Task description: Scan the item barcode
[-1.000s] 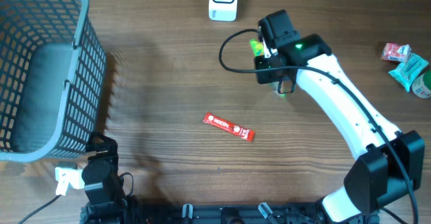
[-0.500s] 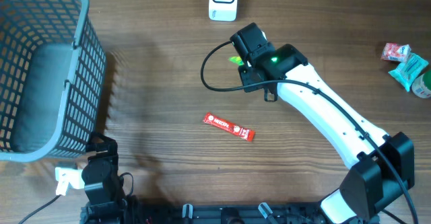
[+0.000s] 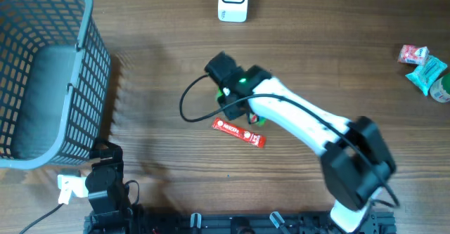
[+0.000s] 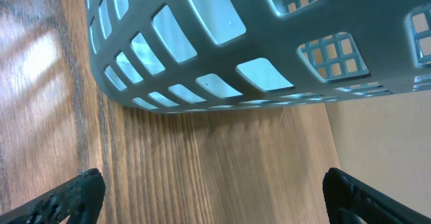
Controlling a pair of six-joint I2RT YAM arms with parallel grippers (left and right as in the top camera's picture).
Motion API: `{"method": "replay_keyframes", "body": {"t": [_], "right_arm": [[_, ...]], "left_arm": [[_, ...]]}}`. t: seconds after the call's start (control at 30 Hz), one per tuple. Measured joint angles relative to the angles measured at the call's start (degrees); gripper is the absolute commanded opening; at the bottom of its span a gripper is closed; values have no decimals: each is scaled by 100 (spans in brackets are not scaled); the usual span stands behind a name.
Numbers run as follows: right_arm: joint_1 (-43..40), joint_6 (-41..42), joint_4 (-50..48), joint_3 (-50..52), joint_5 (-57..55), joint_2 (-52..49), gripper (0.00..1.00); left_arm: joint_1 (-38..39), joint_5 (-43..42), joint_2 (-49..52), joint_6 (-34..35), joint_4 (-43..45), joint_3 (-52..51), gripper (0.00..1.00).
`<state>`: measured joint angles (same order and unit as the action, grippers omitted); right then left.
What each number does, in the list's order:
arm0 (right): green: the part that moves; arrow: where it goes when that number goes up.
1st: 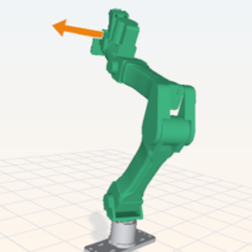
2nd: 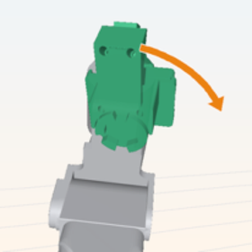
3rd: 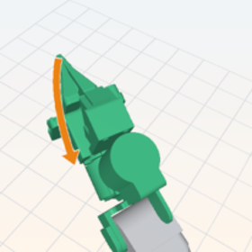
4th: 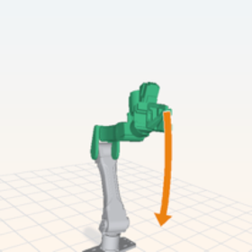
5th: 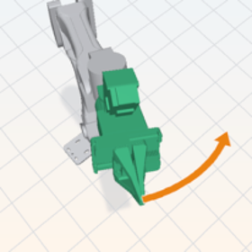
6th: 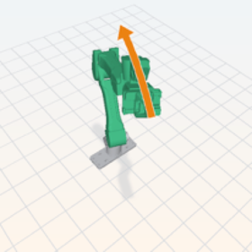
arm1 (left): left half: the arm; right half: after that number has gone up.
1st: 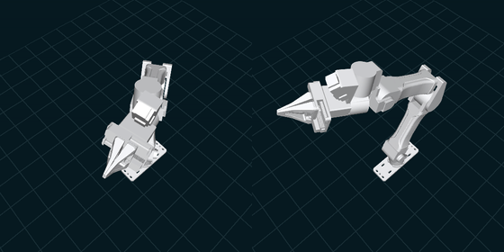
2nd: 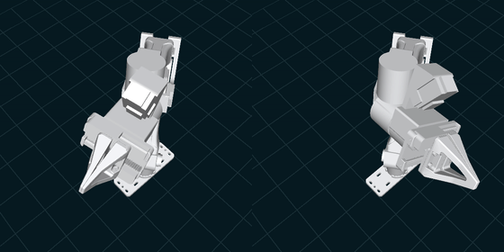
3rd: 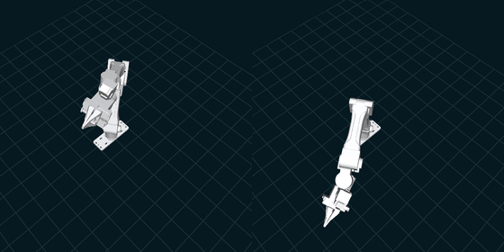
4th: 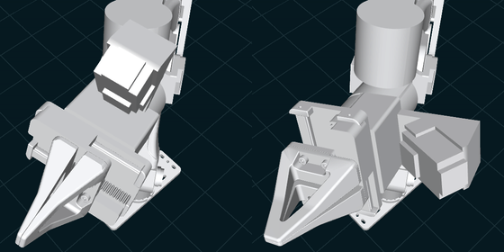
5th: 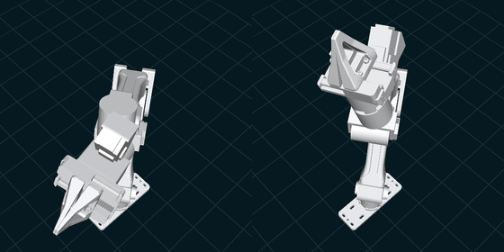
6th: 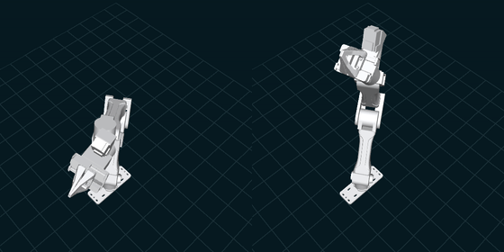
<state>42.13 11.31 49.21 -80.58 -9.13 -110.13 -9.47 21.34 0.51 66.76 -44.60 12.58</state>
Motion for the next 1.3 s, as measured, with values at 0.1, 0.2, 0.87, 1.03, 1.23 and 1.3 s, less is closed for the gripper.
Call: {"method": "replay_keyframes", "body": {"t": [0.1, 0.2, 0.87, 1.03, 1.23, 1.3], "right_arm": [[-90, -94, -142, 44, -94, -245, 99], [-186, -219, -234, 52, -273, -256, 100], [-199, -870, -149, 52, -717, -256, 100], [-439, -1436, -321, 50, -544, -542, 51], [-758, -1513, -260, -111, -291, -828, 4], [-776, -1440, -111, -195, -120, -841, 4]], "left_arm": [[0, 0, 0, 0, 0, 0, 100], [0, 0, 0, 0, 0, 0, 100], [0, 2, 0, 0, 0, 0, 100], [0, 0, 0, 0, 2, 0, 100], [0, 0, 0, 0, 2, 0, 100], [0, 0, 0, 0, 2, 0, 100]]}}
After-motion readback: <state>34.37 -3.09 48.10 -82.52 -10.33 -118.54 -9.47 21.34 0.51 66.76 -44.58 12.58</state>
